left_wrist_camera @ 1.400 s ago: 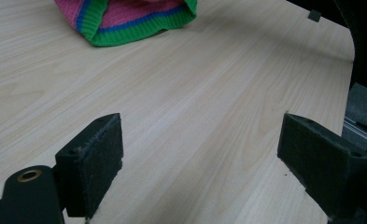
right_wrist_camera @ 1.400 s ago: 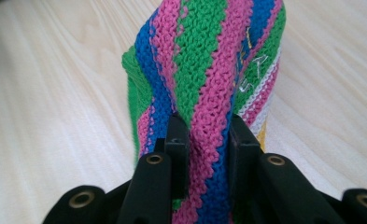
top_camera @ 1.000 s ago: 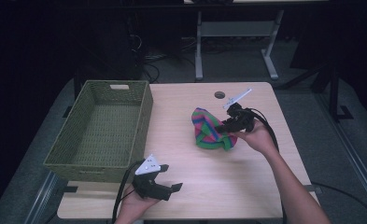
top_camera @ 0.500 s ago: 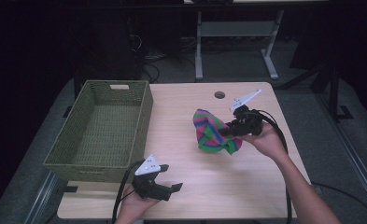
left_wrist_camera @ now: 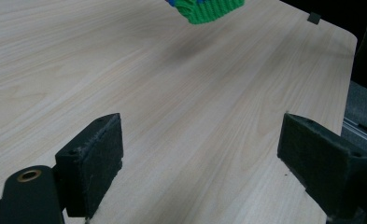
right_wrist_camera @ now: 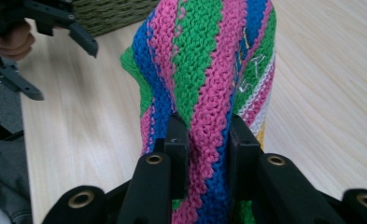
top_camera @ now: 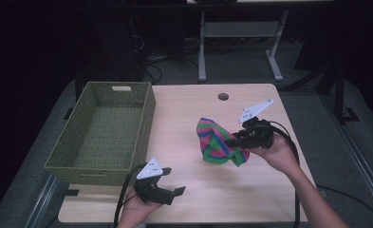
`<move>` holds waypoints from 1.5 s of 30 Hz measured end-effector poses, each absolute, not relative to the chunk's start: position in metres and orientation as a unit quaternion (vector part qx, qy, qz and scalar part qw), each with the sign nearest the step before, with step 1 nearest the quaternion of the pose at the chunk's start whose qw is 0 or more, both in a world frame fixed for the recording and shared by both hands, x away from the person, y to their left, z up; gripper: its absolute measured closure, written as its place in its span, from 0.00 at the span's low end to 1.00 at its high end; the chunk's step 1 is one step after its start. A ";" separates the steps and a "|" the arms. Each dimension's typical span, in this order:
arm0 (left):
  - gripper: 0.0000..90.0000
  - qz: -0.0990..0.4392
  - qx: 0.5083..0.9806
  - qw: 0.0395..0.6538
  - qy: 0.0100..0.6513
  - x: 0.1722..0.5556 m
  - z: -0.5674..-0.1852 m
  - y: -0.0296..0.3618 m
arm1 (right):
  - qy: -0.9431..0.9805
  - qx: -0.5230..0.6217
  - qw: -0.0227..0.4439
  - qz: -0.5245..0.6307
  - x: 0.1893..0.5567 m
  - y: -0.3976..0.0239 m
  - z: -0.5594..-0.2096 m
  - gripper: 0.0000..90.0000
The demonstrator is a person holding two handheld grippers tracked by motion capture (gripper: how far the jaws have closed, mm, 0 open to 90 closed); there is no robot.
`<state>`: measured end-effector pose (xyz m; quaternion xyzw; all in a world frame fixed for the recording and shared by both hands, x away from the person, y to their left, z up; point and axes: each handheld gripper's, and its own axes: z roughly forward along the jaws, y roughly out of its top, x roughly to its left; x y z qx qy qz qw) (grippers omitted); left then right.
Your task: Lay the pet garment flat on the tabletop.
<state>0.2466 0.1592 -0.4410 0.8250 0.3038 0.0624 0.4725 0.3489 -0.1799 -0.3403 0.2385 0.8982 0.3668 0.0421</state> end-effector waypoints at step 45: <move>0.16 0.060 0.821 0.477 0.307 0.246 -0.441 0.164 | 0.905 0.231 -0.039 0.356 0.328 -0.152 -0.417 0.81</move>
